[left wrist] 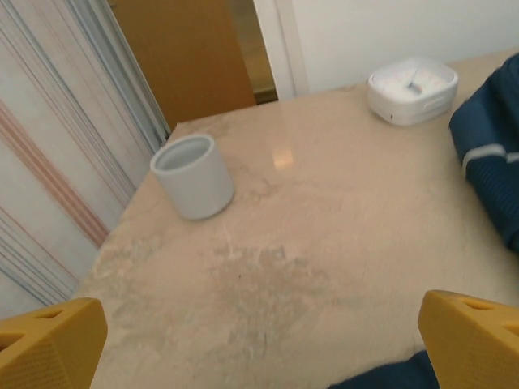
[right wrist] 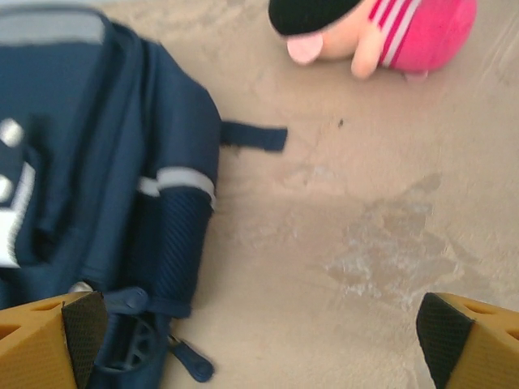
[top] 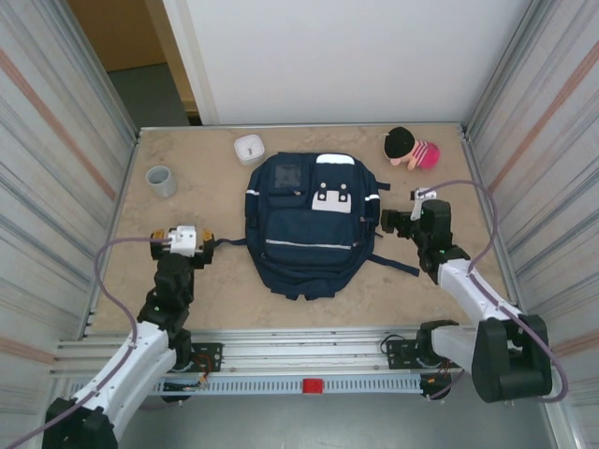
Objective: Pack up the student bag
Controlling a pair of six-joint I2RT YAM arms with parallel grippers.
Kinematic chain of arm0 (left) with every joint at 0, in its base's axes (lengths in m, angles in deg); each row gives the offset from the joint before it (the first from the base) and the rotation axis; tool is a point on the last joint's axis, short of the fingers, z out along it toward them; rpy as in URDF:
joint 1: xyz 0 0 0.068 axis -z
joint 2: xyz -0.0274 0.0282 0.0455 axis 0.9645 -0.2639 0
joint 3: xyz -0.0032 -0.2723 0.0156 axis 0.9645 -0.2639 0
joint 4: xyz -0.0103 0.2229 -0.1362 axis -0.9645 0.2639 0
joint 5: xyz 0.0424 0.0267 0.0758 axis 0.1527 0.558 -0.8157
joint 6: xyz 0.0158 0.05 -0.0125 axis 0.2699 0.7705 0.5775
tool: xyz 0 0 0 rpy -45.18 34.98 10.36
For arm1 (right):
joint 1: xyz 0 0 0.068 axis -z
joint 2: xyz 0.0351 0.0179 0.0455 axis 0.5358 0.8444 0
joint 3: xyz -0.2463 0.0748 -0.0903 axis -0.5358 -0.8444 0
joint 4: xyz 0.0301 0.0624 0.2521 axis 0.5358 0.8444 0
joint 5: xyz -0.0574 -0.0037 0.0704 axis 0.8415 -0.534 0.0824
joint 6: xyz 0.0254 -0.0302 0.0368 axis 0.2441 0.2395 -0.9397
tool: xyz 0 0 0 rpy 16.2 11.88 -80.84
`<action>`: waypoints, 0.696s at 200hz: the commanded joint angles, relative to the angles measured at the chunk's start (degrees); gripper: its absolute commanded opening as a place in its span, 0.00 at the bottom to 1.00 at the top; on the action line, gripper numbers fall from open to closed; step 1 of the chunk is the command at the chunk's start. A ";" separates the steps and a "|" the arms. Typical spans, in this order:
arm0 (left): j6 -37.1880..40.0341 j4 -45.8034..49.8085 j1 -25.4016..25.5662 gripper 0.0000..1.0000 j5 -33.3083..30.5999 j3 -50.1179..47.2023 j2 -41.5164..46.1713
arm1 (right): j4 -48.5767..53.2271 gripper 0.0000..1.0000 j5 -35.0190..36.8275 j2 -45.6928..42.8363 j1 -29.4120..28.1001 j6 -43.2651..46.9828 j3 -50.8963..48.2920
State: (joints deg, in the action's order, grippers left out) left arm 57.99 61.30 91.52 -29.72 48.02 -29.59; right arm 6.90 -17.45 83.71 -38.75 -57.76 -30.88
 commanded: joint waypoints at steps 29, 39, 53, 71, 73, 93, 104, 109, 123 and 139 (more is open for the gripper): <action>-2.41 -20.56 -5.90 0.99 11.64 -3.96 -11.07 | -21.20 0.99 2.35 8.43 0.37 4.89 -4.18; -2.43 -24.50 -6.88 0.99 12.06 -3.99 -14.45 | -23.01 0.99 2.38 10.74 0.22 6.14 -4.33; -3.24 -29.95 -8.92 0.99 14.29 -3.44 -20.53 | -29.13 0.99 2.41 14.14 0.03 8.28 -5.81; -3.35 -36.03 -10.56 0.99 16.79 -1.04 -29.47 | -33.91 0.99 1.62 16.05 -0.27 12.07 -6.58; -3.28 -36.90 -10.57 0.99 16.86 -0.74 -30.65 | -34.07 0.99 1.67 16.22 -0.07 11.81 -6.54; -5.63 -46.76 -11.38 0.99 17.36 2.32 -44.30 | -36.66 0.99 -0.47 17.18 1.82 10.18 -7.87; -4.60 -52.58 -11.63 0.99 17.64 5.28 -54.92 | -39.09 0.99 -2.98 17.28 3.07 9.41 -9.12; -3.06 -56.40 -11.13 0.99 15.01 6.91 -58.92 | -39.93 0.99 -2.56 17.43 3.50 8.78 -9.41; -7.02 -35.02 -11.02 0.99 14.53 10.94 -50.86 | -39.21 0.99 -5.96 18.34 5.89 7.03 -8.74; -10.12 -32.66 -16.10 0.99 18.37 14.91 -53.88 | -46.81 0.99 -9.56 26.21 8.43 5.43 -8.13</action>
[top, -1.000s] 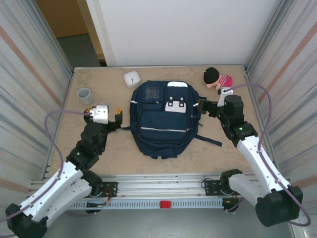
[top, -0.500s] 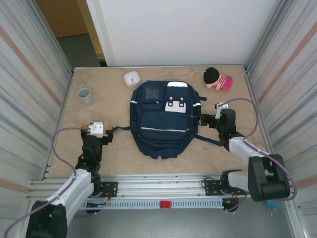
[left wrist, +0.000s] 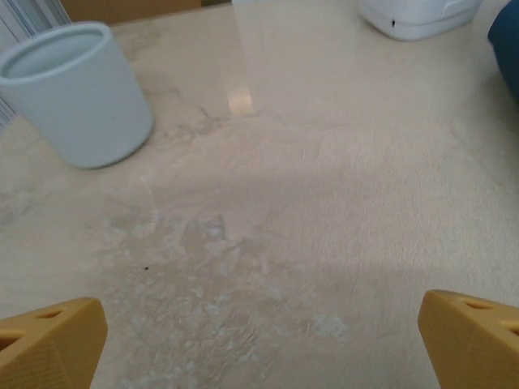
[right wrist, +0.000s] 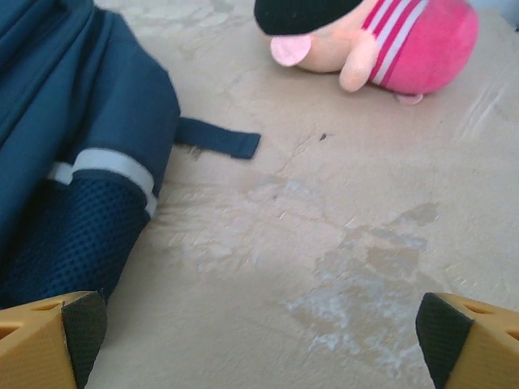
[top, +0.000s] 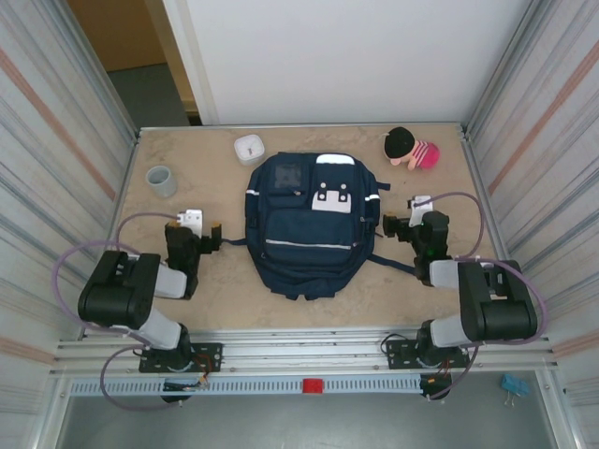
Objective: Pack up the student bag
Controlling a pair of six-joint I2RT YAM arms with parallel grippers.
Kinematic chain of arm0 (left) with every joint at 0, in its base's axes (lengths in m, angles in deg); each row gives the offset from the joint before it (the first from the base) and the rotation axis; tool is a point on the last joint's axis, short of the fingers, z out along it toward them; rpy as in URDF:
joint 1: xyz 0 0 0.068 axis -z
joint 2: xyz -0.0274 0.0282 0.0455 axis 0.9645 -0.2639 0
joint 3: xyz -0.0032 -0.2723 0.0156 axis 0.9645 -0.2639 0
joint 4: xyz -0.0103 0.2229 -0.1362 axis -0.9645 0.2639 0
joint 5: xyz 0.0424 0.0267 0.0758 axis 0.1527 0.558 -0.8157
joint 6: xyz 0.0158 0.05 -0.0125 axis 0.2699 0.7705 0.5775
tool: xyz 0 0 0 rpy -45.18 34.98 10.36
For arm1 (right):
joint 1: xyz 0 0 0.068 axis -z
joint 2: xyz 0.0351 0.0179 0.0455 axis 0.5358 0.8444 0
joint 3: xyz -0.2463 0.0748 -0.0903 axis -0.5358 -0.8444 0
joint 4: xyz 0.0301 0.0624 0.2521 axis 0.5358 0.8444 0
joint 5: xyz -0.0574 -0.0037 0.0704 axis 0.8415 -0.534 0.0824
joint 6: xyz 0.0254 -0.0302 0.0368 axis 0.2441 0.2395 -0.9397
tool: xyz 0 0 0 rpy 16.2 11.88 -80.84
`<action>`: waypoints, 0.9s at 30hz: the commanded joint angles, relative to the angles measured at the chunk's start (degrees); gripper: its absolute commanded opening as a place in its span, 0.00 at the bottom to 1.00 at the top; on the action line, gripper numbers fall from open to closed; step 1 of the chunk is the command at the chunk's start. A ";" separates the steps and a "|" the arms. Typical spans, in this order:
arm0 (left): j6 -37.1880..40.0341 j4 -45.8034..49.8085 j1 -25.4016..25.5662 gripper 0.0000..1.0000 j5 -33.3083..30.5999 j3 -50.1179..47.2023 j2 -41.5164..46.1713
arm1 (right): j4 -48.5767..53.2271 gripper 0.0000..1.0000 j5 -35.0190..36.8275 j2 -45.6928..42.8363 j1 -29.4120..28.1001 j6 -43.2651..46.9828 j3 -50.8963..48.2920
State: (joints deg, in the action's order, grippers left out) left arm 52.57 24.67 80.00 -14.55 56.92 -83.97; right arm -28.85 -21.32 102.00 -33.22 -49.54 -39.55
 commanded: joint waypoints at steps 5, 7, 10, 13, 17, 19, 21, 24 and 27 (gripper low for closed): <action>-3.71 7.46 -2.75 0.99 1.25 7.50 0.80 | -4.37 0.99 -6.22 7.28 5.17 -5.52 3.70; -3.39 9.65 -2.41 0.99 1.33 8.30 1.16 | -1.85 0.99 -5.65 6.67 5.13 -5.68 4.27; -3.17 9.95 -2.39 0.99 1.75 8.43 1.13 | -1.63 0.99 -5.42 6.66 5.13 -5.72 4.47; -3.11 9.97 -2.34 0.99 1.81 8.52 0.96 | -1.69 0.99 -5.43 6.67 5.08 -5.80 4.36; -3.08 9.68 -2.36 0.99 1.87 8.46 0.91 | -1.24 0.99 -5.39 6.47 5.08 -5.78 4.47; -3.18 9.80 -2.39 0.99 1.83 8.48 0.93 | -1.33 0.99 -5.42 6.47 5.03 -5.80 4.44; -2.96 9.73 -2.31 0.99 2.27 8.46 0.94 | -1.33 0.99 -5.43 6.51 5.06 -5.77 4.37; -3.07 10.33 -2.75 0.99 3.25 8.73 0.92 | -1.33 0.99 -5.41 6.50 5.12 -5.74 4.40; -2.77 9.93 -2.33 0.99 2.68 8.50 0.97 | -1.33 0.99 -5.43 6.50 5.13 -5.75 4.35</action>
